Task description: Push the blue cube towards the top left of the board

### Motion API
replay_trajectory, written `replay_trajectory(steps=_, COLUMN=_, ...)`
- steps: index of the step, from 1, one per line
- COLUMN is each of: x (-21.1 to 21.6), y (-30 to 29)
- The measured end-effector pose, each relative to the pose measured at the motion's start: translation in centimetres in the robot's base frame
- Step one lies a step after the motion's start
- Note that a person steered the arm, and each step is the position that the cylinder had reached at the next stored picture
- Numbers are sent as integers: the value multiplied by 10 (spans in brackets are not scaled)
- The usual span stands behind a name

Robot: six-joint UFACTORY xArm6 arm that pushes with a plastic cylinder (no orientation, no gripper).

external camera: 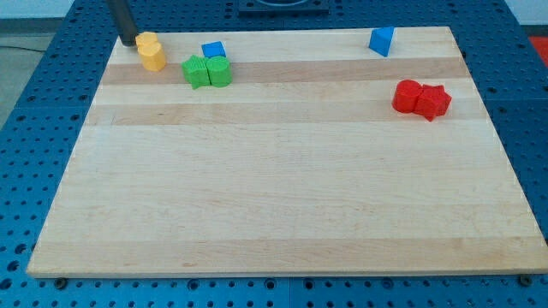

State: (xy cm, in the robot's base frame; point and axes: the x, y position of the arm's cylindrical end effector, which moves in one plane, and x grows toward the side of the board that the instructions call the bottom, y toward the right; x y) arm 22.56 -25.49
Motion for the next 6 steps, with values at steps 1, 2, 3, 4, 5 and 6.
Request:
replay_trajectory(steps=1, x=45, y=3)
replay_trajectory(steps=2, x=35, y=-21)
replay_trajectory(steps=3, x=-3, y=-42)
replay_trajectory(steps=4, x=-33, y=-2)
replay_trajectory(steps=5, x=-11, y=42)
replay_trajectory(steps=6, x=32, y=56)
